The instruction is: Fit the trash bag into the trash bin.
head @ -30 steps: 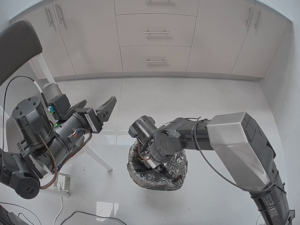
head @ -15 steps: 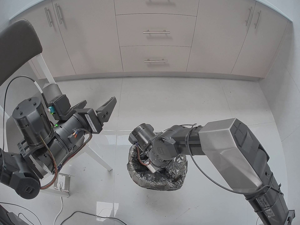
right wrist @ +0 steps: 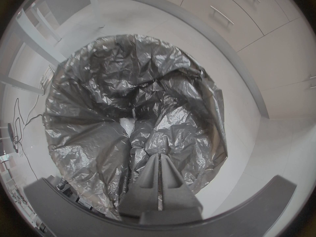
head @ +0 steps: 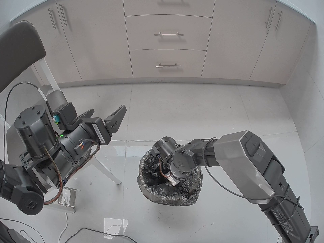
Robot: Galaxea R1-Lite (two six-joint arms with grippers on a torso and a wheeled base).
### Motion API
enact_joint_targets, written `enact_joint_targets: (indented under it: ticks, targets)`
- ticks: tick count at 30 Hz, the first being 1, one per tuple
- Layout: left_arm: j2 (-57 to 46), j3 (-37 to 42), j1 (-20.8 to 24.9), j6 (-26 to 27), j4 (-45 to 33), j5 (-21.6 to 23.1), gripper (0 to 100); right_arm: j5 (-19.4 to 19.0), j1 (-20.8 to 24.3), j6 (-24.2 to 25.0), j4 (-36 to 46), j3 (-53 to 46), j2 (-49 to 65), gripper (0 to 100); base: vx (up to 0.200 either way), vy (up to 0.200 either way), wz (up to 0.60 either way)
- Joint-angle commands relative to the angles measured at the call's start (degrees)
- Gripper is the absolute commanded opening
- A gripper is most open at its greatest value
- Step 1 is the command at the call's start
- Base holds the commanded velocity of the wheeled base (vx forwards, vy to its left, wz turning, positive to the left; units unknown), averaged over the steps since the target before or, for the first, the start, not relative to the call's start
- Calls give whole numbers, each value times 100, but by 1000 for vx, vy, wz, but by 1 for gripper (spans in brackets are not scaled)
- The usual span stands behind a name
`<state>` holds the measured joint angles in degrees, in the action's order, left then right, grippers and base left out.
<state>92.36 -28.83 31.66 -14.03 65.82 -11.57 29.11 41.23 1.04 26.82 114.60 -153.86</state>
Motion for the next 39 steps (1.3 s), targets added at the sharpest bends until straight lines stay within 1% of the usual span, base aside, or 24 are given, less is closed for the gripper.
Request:
enact_joint_targets:
  ticks: [1,7,11,26,31,39]
  targets:
    - [46,-9,-2,-3,1,-3,100,-2,-106,2,-1,-1,-224,0,0,0,0]
    - [54,-9,-2,-3,1,6,100,-37,-141,2,-10,-1,-408,0,0,0,0]
    - [54,-9,-2,-3,1,6,100,-37,-203,-7,-203,-1,-575,0,0,0,0]
    - [142,-9,-2,-3,10,6,100,-37,-212,-16,-423,-1,-681,0,0,0,0]
    - [116,0,-2,-3,10,6,100,-37,-212,-42,-423,-1,-549,0,0,0,0]
    - [81,9,-2,-3,10,6,100,130,-141,-112,-151,-1,392,0,0,0,0]
